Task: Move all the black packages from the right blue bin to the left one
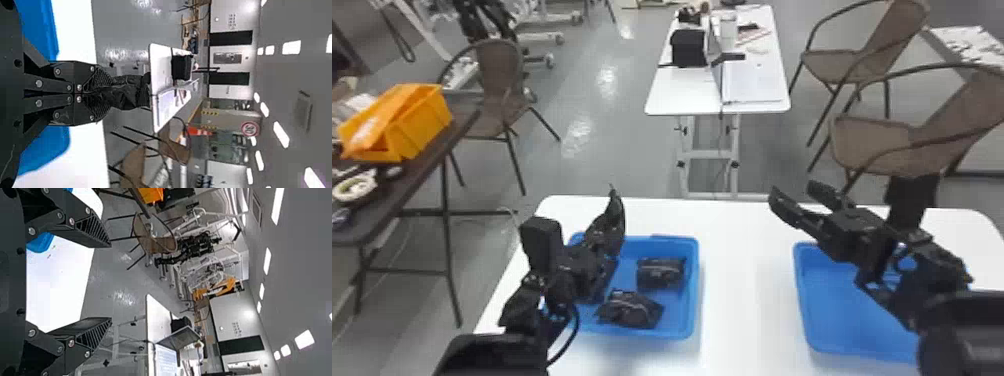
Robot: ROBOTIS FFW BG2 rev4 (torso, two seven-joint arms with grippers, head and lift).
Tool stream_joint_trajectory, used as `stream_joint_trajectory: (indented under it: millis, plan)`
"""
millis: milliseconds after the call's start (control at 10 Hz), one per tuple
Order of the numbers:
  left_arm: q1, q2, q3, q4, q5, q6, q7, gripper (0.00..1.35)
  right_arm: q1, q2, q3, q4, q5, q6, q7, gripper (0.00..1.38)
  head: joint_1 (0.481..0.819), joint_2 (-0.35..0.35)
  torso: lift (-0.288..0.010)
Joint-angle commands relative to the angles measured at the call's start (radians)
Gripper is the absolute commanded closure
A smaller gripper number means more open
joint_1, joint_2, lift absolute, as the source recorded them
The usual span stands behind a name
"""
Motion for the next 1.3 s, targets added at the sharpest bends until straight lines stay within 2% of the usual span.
stream_joint_trajectory:
  millis: [0, 100, 200, 300, 400, 500, 700, 900, 1000, 1100, 1200]
  plan:
    - [0.006, -0.003, 0.006, 0.005, -0.168, 0.014, -0.030, 1.21, 0.024, -0.002, -0.026, -0.006, 0.000, -0.009, -0.003, 0.41, 0.695, 0.135, 0.000]
    - [0.013, -0.003, 0.014, 0.009, -0.154, 0.019, -0.041, 1.19, 0.030, -0.002, -0.031, -0.006, 0.000, -0.015, -0.007, 0.41, 0.695, 0.127, 0.000]
    - [0.020, -0.003, 0.033, 0.010, -0.094, 0.005, -0.041, 0.73, 0.035, -0.002, -0.037, -0.008, 0.002, -0.024, -0.009, 0.41, 0.695, 0.124, 0.000]
    - [0.033, -0.003, 0.053, 0.005, -0.042, -0.038, -0.041, 0.16, 0.047, -0.006, -0.049, -0.026, 0.019, -0.032, -0.009, 0.41, 0.695, 0.125, 0.000]
    - [0.056, -0.003, 0.064, -0.008, 0.015, -0.087, -0.038, 0.02, 0.084, -0.008, -0.070, -0.060, 0.052, -0.037, -0.009, 0.41, 0.695, 0.125, 0.000]
    - [0.088, -0.003, 0.075, -0.037, 0.075, -0.129, -0.021, 0.15, 0.131, -0.008, -0.090, -0.083, 0.072, -0.073, -0.016, 0.41, 0.695, 0.122, 0.000]
    - [0.175, -0.003, 0.092, -0.085, 0.271, -0.199, 0.025, 0.25, 0.239, -0.008, -0.115, -0.141, 0.089, -0.120, -0.047, 0.40, 0.695, 0.109, 0.000]
    - [0.313, -0.003, 0.087, -0.185, 0.305, -0.240, 0.083, 0.25, 0.398, -0.005, -0.132, -0.255, 0.132, -0.192, -0.075, 0.40, 0.695, 0.116, 0.000]
    - [0.395, -0.003, 0.064, -0.211, 0.291, -0.280, 0.125, 0.25, 0.503, 0.008, -0.159, -0.319, 0.134, -0.187, -0.082, 0.40, 0.695, 0.121, 0.000]
    - [0.459, -0.003, 0.032, -0.219, 0.272, -0.317, 0.187, 0.25, 0.618, 0.031, -0.182, -0.380, 0.131, -0.166, -0.088, 0.40, 0.695, 0.119, 0.000]
    - [0.494, -0.003, 0.027, -0.229, 0.239, -0.340, 0.235, 0.26, 0.696, 0.048, -0.184, -0.408, 0.131, -0.164, -0.121, 0.40, 0.695, 0.112, 0.000]
